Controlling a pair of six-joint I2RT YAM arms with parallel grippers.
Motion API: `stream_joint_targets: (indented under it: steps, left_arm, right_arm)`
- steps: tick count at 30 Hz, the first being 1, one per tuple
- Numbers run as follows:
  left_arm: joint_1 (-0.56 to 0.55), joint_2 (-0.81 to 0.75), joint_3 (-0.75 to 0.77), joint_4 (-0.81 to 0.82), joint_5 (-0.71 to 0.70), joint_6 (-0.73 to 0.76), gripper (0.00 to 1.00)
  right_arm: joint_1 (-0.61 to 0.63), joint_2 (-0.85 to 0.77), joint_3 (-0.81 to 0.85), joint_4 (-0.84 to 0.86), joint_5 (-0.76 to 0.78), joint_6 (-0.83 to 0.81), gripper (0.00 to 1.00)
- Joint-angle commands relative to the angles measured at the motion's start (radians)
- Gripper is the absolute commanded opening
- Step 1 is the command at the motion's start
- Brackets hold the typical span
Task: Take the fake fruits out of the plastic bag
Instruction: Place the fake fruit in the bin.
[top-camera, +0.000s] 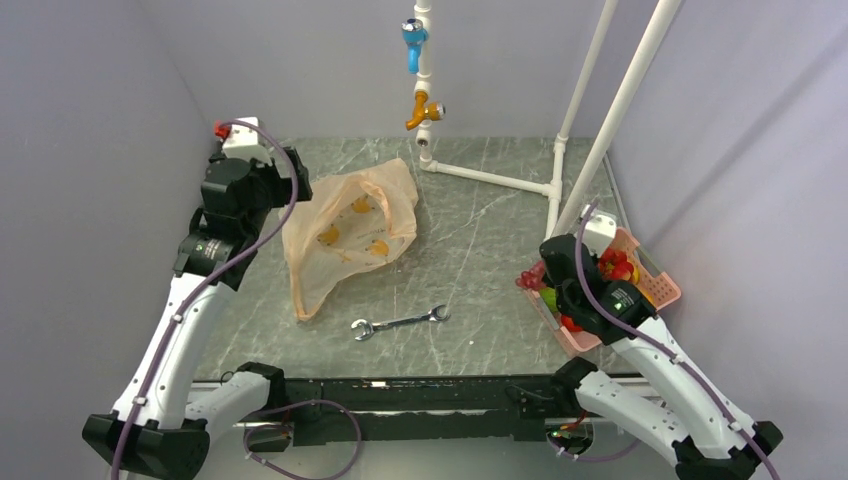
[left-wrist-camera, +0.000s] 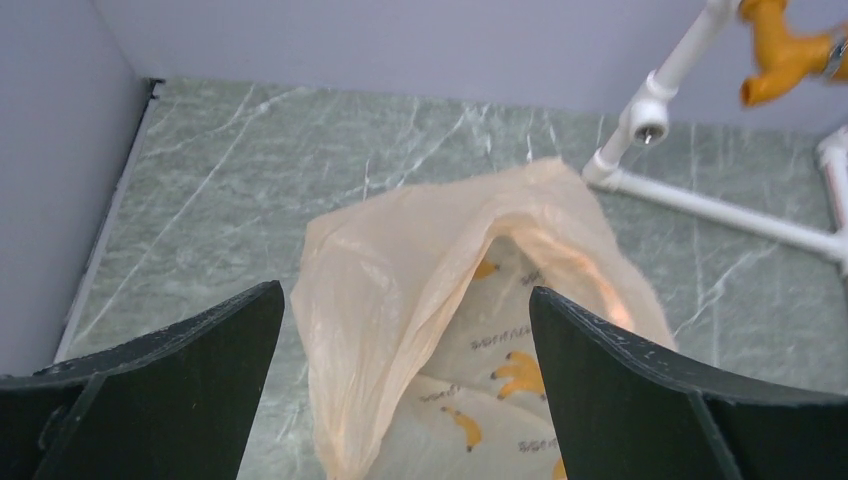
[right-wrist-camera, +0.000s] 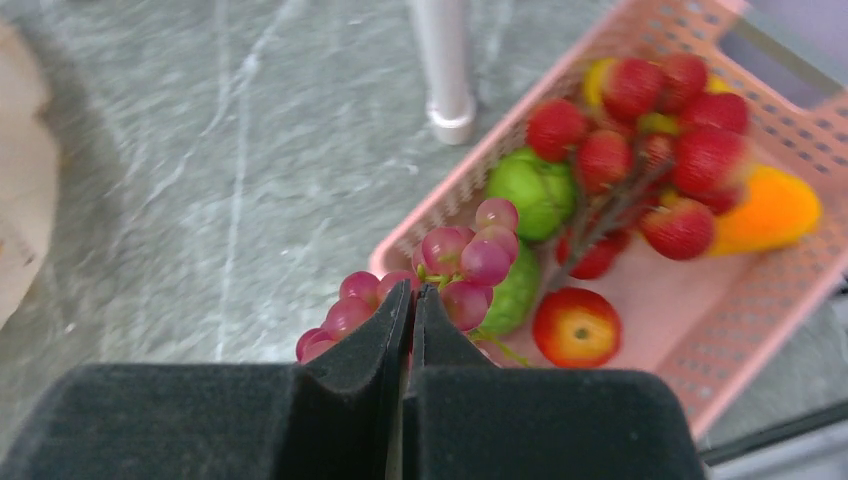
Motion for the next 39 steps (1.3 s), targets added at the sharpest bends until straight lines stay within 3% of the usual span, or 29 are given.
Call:
stream_joint_targets:
  steps: [1,8,11,18,23,31,34,39]
  left_arm:
    - [0.004,-0.035,-0.093,0.128,0.072,0.156,0.99]
    - [-0.005,-0.089,-0.166,0.170,0.054,0.181,0.99]
    - [-0.005,-0.081,-0.159,0.162,0.061,0.164,0.99]
    - [-0.009,-0.091,-0.170,0.166,0.085,0.163,1.00]
    - [-0.028,-0.104,-0.179,0.174,0.063,0.186,0.99]
    - [-0.029,-0.102,-0.180,0.176,0.061,0.186,0.99]
    - [-0.029,-0.094,-0.180,0.175,0.079,0.180,0.99]
    - [-0.029,-0.094,-0.176,0.171,0.085,0.183,0.99]
  right_arm:
    - [-0.071,-0.048,0.032,-0.146,0.132,0.127,0.00]
    - [-0.194,0.025,0.084,-0.253,0.212,0.250,0.00]
    - [-0.261,0.012,0.033,-0.210,0.196,0.253,0.00]
    - [-0.508,0.055,-0.048,-0.068,0.019,0.186,0.00]
    - [-0.576,0.094,-0.116,-0.025,-0.123,0.245,0.00]
    - [-0.594,0.128,-0.213,-0.012,-0.216,0.307,0.00]
    - [-0.595,0.115,-0.232,-0.005,-0.236,0.305,0.07]
    - [-0.596,0.030,-0.217,-0.005,-0.253,0.256,0.26]
